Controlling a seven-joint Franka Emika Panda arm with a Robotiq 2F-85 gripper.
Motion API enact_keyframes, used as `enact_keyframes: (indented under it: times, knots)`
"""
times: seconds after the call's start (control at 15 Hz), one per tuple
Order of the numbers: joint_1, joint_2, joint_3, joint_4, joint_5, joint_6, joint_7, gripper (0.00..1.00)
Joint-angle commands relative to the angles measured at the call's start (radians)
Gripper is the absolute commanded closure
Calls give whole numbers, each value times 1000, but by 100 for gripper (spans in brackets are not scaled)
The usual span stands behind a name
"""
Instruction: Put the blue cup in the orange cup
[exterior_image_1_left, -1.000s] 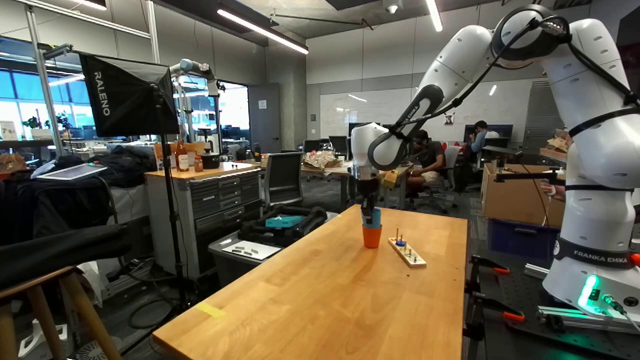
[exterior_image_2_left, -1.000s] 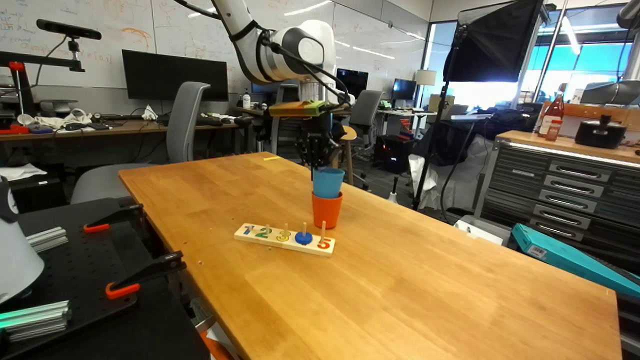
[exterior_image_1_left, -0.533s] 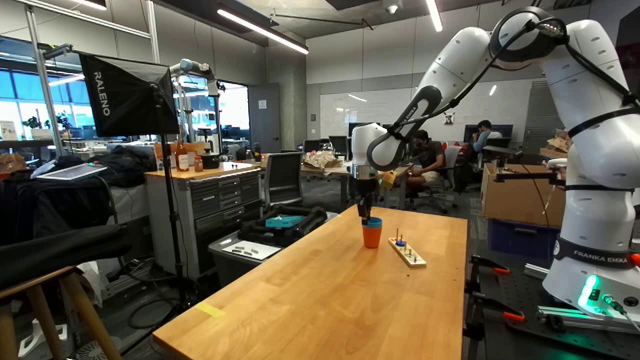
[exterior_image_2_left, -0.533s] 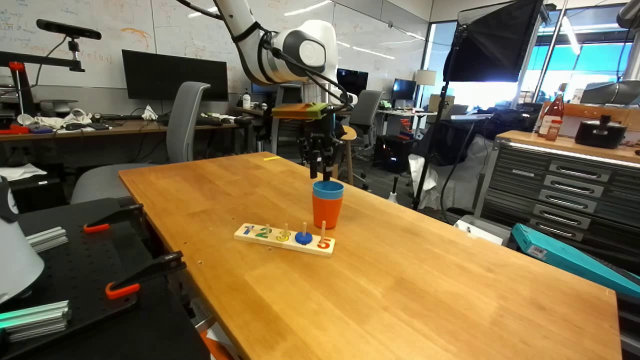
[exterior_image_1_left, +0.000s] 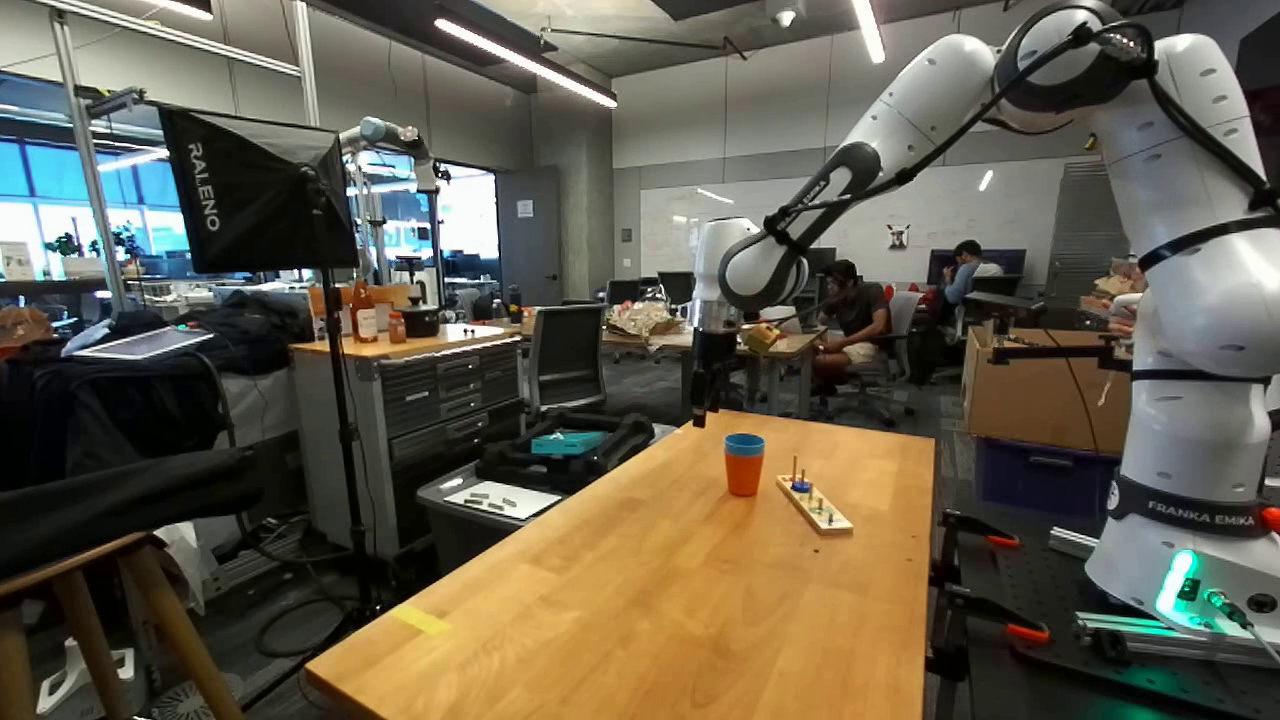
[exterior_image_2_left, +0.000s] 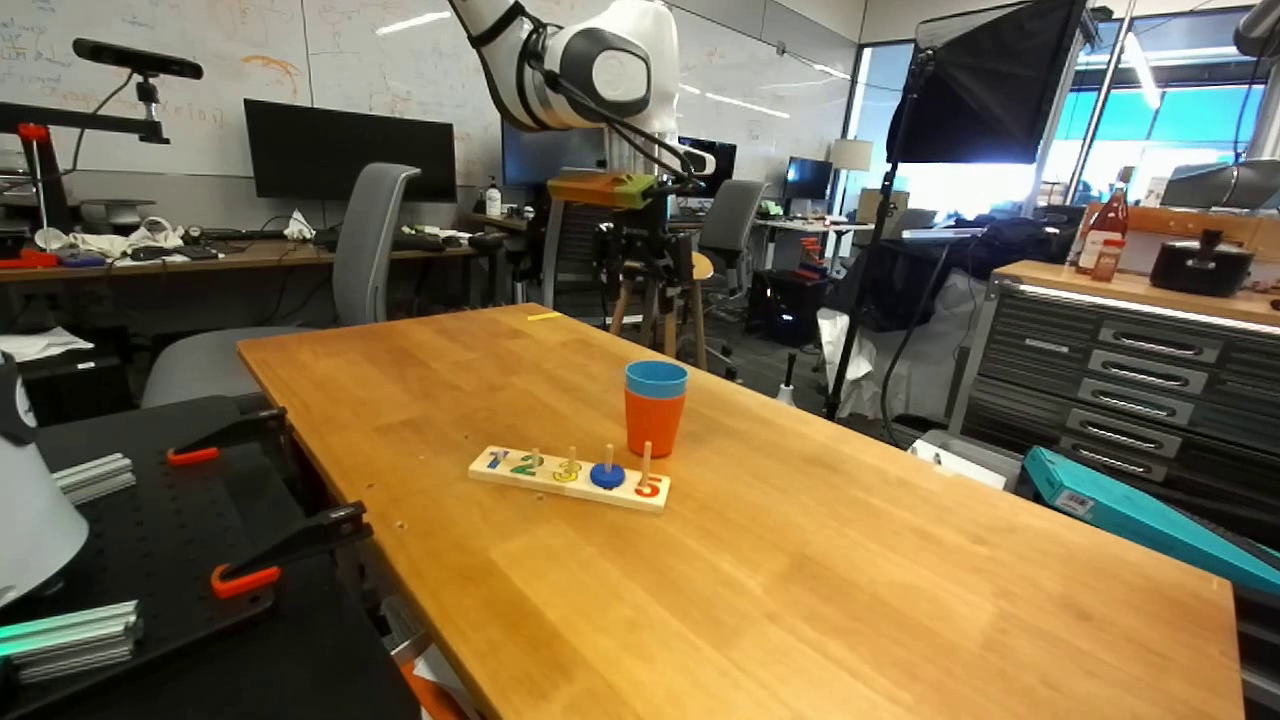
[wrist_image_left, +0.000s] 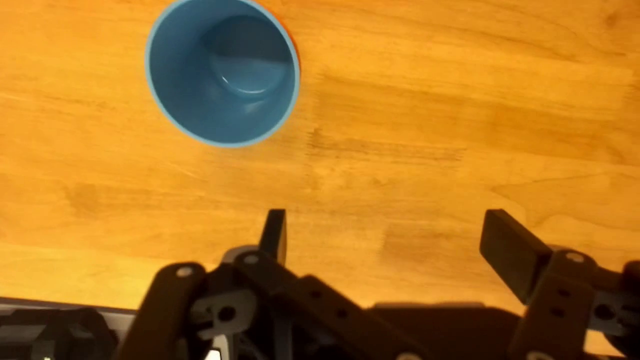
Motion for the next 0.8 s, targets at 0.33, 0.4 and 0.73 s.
enact_keyframes:
  times: [0.33,0.4,0.73]
  knots:
    - [-1,-61,-7,81,-23,-134,-11,0]
    - [-1,-63,-13,93,-33,-162,-4,0]
    - [-4,-54,-11,89,-20,-160,-12,0]
